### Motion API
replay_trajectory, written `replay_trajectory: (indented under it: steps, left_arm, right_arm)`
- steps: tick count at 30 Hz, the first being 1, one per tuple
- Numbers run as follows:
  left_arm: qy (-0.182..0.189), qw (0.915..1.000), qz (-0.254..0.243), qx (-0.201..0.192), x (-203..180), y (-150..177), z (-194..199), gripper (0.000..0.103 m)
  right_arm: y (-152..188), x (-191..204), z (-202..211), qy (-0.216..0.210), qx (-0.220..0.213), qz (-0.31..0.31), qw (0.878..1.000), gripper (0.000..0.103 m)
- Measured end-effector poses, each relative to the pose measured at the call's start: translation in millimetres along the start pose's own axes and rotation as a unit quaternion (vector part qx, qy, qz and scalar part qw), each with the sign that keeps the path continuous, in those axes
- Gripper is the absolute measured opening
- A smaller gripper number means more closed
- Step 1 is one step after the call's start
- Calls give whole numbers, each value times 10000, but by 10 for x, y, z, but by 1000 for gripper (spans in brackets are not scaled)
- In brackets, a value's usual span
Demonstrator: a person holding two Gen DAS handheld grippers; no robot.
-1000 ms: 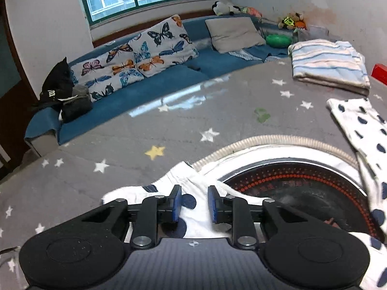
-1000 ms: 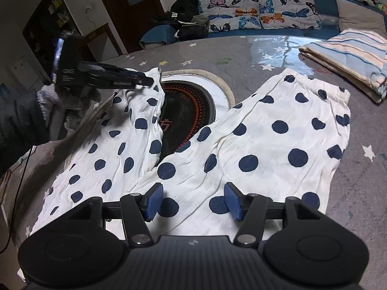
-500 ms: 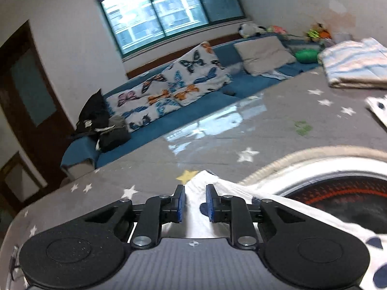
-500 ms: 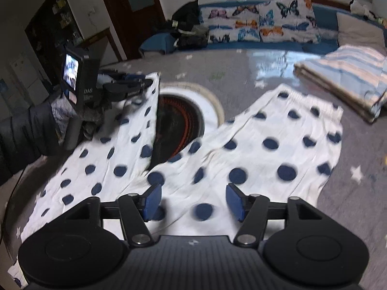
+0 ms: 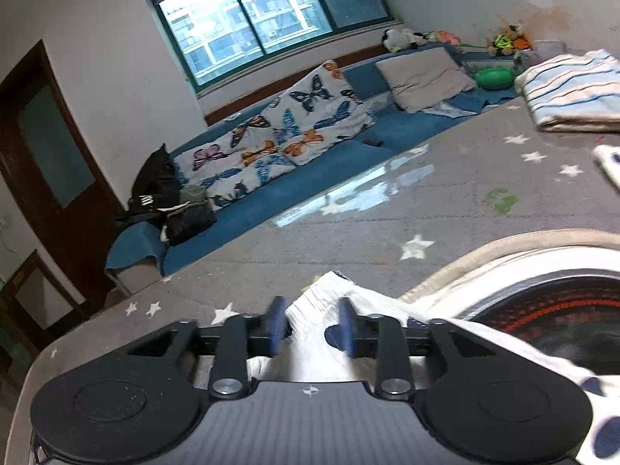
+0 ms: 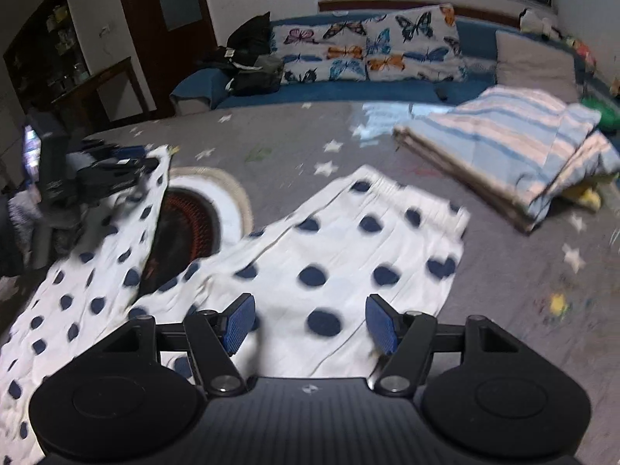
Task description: Fold clothes
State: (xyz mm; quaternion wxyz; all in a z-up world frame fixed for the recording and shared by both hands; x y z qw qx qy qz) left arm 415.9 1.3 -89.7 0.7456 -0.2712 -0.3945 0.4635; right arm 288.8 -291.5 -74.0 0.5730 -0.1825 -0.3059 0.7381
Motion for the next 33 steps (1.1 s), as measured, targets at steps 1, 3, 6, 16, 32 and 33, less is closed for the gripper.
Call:
replay_trajectory:
  steps: [1,3,6,16,32,33]
  left_arm:
    - [17,10000,-15,-72,-14,-20,78,39]
    - [115,9998,-6,-161,-58,-50,248,40]
    - [371,9992,-2,-177,-172,-42,523,42]
    - [1333,9908,138,167,-715,465,1376,42]
    - [1478,9883,254,292,-1000,1047,2202,43]
    - [1476,9884,217,269,-1014,1054,2237,45]
  right_arm:
    - [-33,-41,-22,48,-3,-23,10000,65]
    - [-94,-120,-72,145,7,-54,9999,65]
    - [-149,-211,-178,286,66,-4,9996,64]
    - [-272,-462,-505,743,254,222,9967,64]
    - [-211,-269,-430,528,343,323,9975,65]
    - [-231,-272,-461,549,328,321,9974,65]
Point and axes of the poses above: each gripper's, at about its wrist camera, not at the fingertips, and z roughly against the way its jaws point, x to its left, y to its underside, the point moved 10 cm from there along -z, roughly the way its jaws point, and after that the axes turned 4 degrees about y, right-handed, at the moved point
